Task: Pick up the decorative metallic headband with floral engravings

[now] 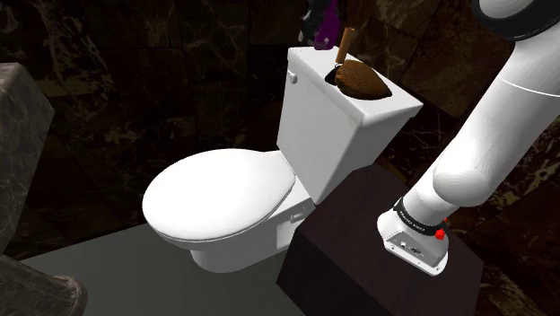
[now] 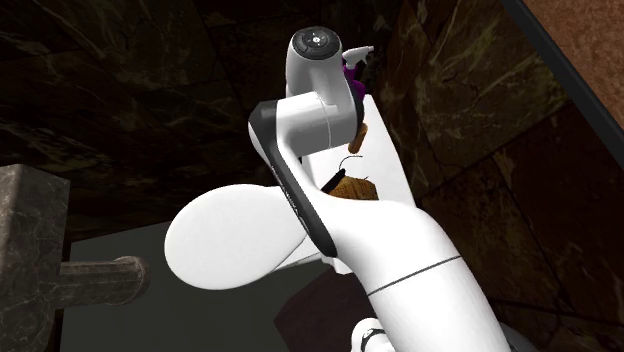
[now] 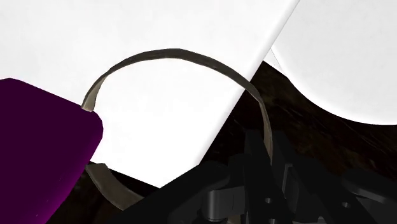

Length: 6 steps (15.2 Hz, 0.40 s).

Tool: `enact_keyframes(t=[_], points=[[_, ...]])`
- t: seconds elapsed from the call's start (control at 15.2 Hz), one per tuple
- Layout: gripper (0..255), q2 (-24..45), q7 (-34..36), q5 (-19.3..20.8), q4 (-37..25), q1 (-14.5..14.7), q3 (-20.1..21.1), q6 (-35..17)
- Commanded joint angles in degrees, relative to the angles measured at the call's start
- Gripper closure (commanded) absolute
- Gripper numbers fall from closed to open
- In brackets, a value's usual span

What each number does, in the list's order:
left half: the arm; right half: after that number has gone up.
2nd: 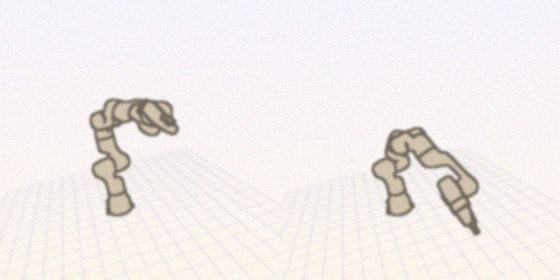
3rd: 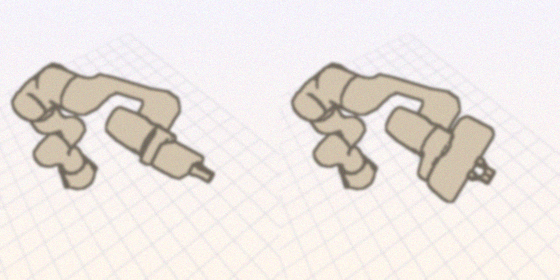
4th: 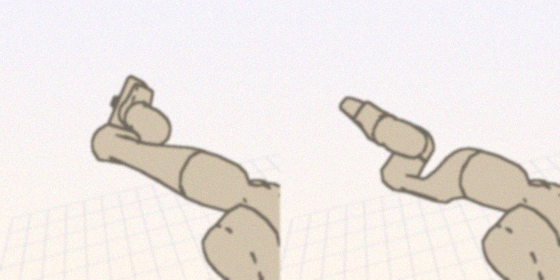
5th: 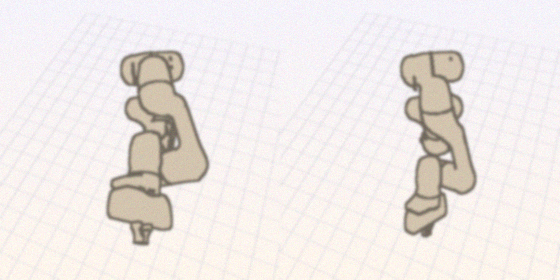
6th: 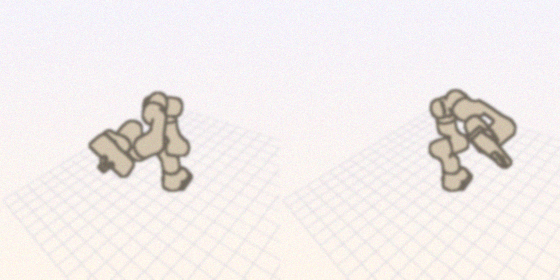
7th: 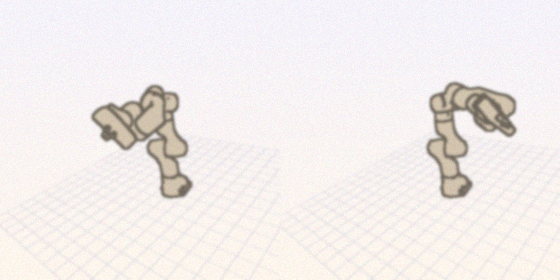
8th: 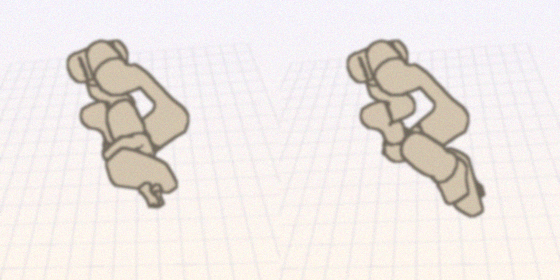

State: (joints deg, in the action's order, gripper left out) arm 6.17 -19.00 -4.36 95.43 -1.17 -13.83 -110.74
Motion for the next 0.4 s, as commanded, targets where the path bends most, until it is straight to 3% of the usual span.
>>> enact_keyframes(t=[0.0,0.33], points=[[255,0.0,0.1,0.0,-1.5,0.0,0.0,1.5],[255,0.2,0.1,0.0,-4.2,-0.1,-0.1,4.0]])
